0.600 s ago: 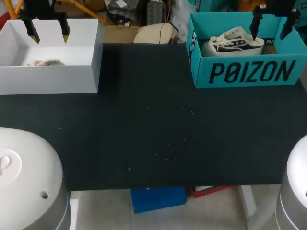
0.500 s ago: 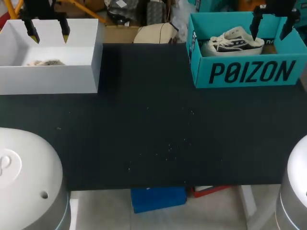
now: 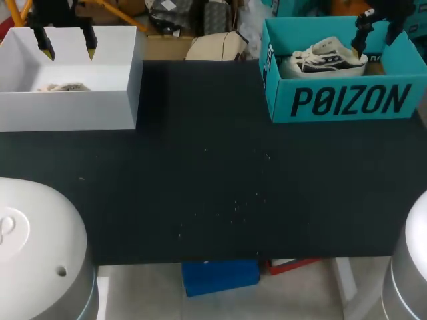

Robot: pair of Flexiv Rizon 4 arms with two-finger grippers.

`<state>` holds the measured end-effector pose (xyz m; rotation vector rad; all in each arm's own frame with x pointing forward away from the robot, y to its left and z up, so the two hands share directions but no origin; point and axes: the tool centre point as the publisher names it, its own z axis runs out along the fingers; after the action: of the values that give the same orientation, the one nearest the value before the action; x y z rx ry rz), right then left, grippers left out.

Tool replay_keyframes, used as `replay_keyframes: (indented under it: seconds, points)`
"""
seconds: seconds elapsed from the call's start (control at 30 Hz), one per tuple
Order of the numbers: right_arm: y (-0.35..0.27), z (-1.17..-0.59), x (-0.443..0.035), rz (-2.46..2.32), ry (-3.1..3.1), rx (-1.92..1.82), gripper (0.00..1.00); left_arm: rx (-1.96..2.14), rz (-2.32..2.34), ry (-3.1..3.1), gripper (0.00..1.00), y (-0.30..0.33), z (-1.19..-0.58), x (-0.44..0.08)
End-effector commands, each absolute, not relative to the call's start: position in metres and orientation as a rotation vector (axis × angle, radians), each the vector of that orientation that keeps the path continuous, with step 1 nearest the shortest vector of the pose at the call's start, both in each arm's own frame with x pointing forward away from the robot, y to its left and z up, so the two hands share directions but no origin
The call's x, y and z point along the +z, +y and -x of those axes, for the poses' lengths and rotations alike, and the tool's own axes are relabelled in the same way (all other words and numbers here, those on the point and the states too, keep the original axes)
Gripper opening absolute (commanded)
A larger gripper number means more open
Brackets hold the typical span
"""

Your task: Take the shoe out of the shoebox, open the shoe tongue, remove and reinsert the insole, then place the shoe into the shoebox

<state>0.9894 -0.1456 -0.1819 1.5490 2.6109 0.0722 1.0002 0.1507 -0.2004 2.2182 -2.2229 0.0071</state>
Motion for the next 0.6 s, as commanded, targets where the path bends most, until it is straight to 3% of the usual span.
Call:
replay_keyframes:
  seconds: [0.03, 0.27, 0.6]
  points:
    - [-0.148, -0.982, -0.183, -0.890, 2.767, 0.196, 1.00, 0.005, -2.219, -2.223, 1.00, 0.151, -1.000, -0.200]
    - [-0.148, -0.982, -0.183, -0.890, 2.767, 0.196, 1.00, 0.005, -2.219, -2.223, 1.00, 0.151, -1.000, -0.200]
    - [-0.125, -1.032, -0.201, -0.637, 2.831, 0.149, 1.00, 0.005, -2.219, -2.223, 1.00, 0.151, -1.000, -0.200]
